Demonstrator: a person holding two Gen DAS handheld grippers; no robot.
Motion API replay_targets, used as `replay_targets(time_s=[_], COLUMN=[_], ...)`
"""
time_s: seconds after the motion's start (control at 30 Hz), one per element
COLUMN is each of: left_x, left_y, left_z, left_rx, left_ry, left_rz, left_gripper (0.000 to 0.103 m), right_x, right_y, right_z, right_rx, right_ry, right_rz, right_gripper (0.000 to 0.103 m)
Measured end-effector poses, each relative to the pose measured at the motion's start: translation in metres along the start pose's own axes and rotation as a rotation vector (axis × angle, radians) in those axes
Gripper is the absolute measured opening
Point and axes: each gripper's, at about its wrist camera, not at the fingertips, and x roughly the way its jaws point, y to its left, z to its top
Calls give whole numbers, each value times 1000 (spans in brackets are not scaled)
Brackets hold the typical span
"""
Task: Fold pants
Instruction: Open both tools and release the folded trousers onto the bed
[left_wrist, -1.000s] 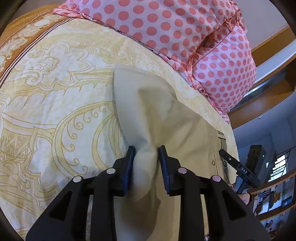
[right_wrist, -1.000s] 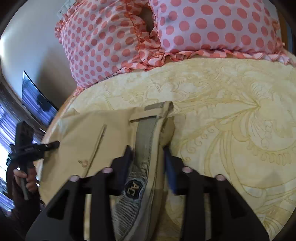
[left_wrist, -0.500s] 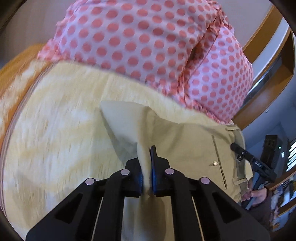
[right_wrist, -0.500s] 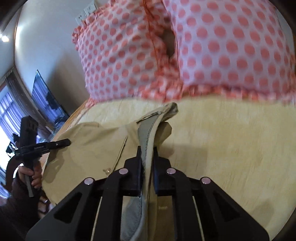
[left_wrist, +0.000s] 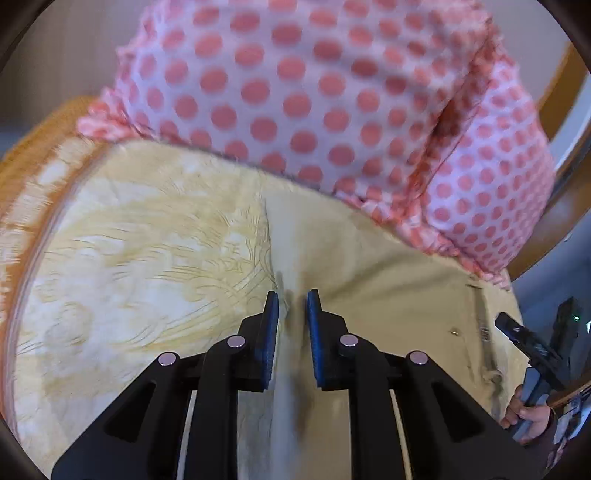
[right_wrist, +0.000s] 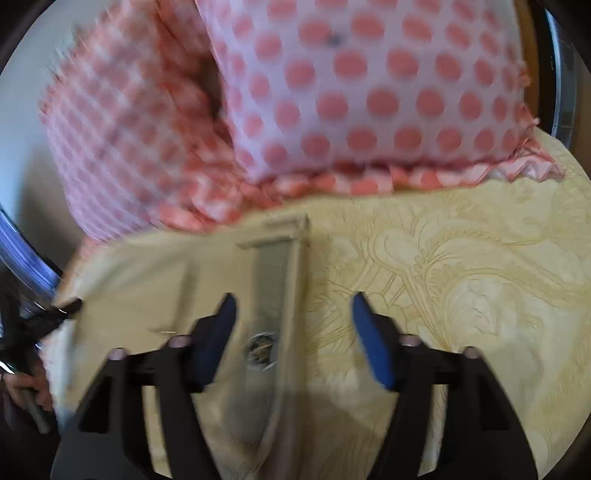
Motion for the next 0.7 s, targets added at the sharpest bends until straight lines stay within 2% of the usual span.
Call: replay_targets(time_s=[0.03, 0.1, 0.13, 0.17, 0.2, 0.23, 0.3, 0.33, 0.37, 0.4, 0.47, 0.53, 0.67, 0.7], left_x=[-12, -24, -27, -24, -19, -9, 8, 3, -5, -16, -47, -69, -98, -99], left_y=[-5, -17, -22, -28, -32, -34, -30, -31, -33, -34, -41, -47, -60, -60], left_z=[-6, -21, -30, -41, -48, -56, -64, -65, -67, -70, -87, -109, -166, -177], left_rx=[16, 34, 39, 54, 70, 85, 83, 92, 98, 102, 146, 195, 295, 304], left_ry=[-16, -4, 6, 18, 37, 68, 120, 90, 80, 68, -5, -66, -178, -177], left_rz=[-32, -113, -145, -165, -156, -123, -58, -38, 1, 4, 3, 60, 185, 196], left_gripper=[17, 51, 89, 95, 95, 95, 91, 91, 91, 91, 94, 101, 102, 102], right_x=[-10, -16, -14, -8, 0, 10, 8, -2, -9, -21, -40, -55, -61, -60], right_y=[5, 13, 18, 19, 17, 9, 2, 3, 5, 12, 26, 50, 80, 85], right_z=[-6, -20, -28, -40, -45, -53, -57, -60, -62, -68, -86, -114, -165, -179], right_rx=[1, 7, 15, 34, 54, 85, 125, 144, 134, 101, 34, -69, -202, -218], right_ry=[-2, 24, 51, 99, 133, 166, 140, 129, 124, 103, 50, 7, -27, -31], right_rz=[75, 188, 225, 244, 225, 158, 147, 101, 46, -7, -30, -98, -211, -220], right_gripper=[77, 85, 86, 87, 88, 88, 87, 87, 94, 97, 99, 101, 101, 101])
